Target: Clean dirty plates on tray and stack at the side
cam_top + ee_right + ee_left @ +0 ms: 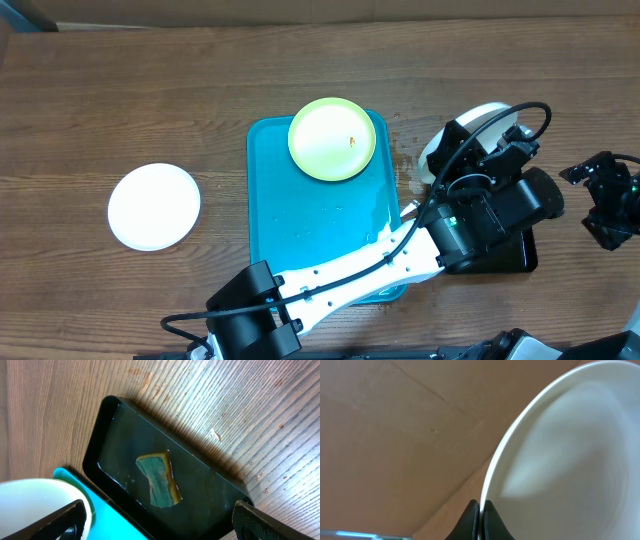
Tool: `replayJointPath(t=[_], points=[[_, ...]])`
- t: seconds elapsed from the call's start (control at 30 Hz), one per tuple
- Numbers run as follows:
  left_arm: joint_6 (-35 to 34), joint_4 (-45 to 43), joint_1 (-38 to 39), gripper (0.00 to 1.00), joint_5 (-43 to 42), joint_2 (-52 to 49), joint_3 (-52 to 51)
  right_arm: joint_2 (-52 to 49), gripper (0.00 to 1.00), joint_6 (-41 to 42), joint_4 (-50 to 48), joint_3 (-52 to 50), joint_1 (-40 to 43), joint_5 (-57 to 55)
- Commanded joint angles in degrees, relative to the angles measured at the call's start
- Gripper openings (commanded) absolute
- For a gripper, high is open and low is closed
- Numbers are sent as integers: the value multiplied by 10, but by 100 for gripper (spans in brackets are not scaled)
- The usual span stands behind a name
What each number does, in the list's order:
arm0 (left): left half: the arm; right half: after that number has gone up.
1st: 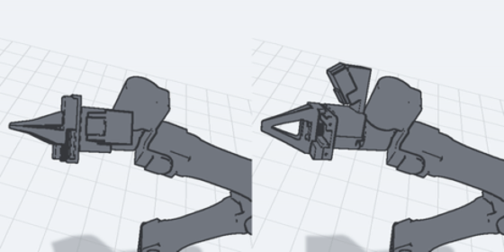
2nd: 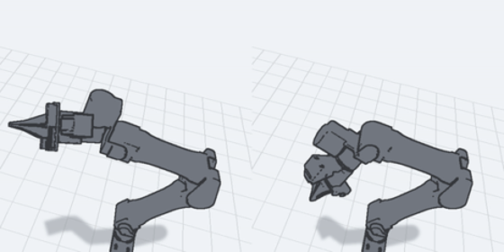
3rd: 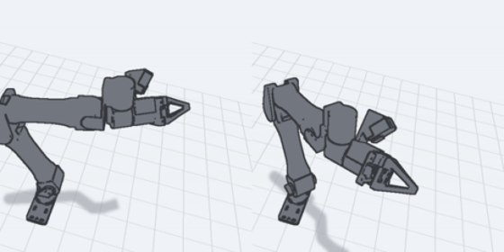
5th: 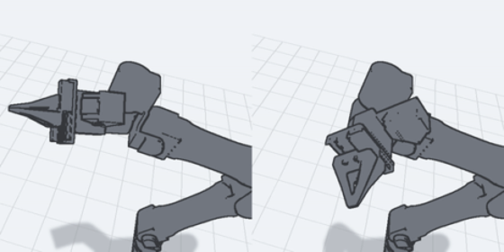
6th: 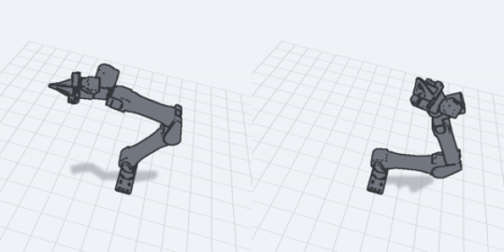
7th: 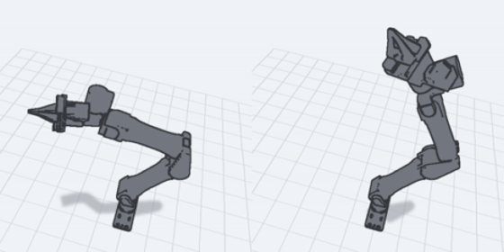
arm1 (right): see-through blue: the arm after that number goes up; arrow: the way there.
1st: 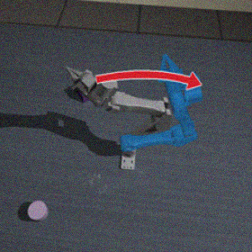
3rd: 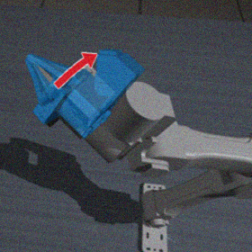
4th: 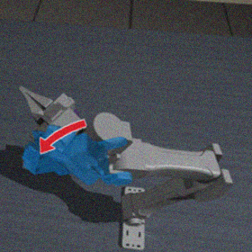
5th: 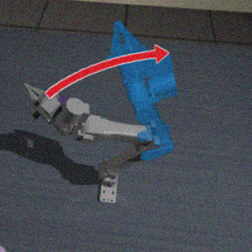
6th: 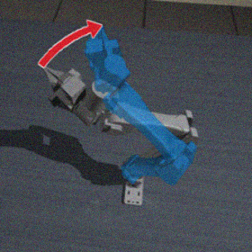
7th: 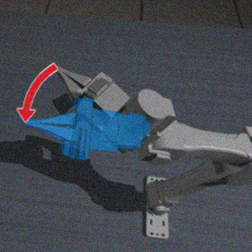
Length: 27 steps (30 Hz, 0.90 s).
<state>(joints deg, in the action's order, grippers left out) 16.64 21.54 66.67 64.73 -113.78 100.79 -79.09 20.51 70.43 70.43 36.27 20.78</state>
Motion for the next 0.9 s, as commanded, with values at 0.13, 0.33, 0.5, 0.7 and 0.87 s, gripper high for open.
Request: replayJointPath(t=[0.13,0.33,0.5,0.7,0.87], points=[[-85,48,0,4,-33,4,10,2,95,-6,-3,3,-3,4],[-316,245,-31,4,-134,99,11,2,95,-6,-3,3,-3,4],[-467,409,-149,4,-343,205,10,2,95,-6,-2,3,-3,4],[-531,589,-375,5,-416,274,10,2,95,-6,-2,3,-3,3],[-518,657,-627,4,-445,299,-11,2,95,-6,-2,3,-3,3]])
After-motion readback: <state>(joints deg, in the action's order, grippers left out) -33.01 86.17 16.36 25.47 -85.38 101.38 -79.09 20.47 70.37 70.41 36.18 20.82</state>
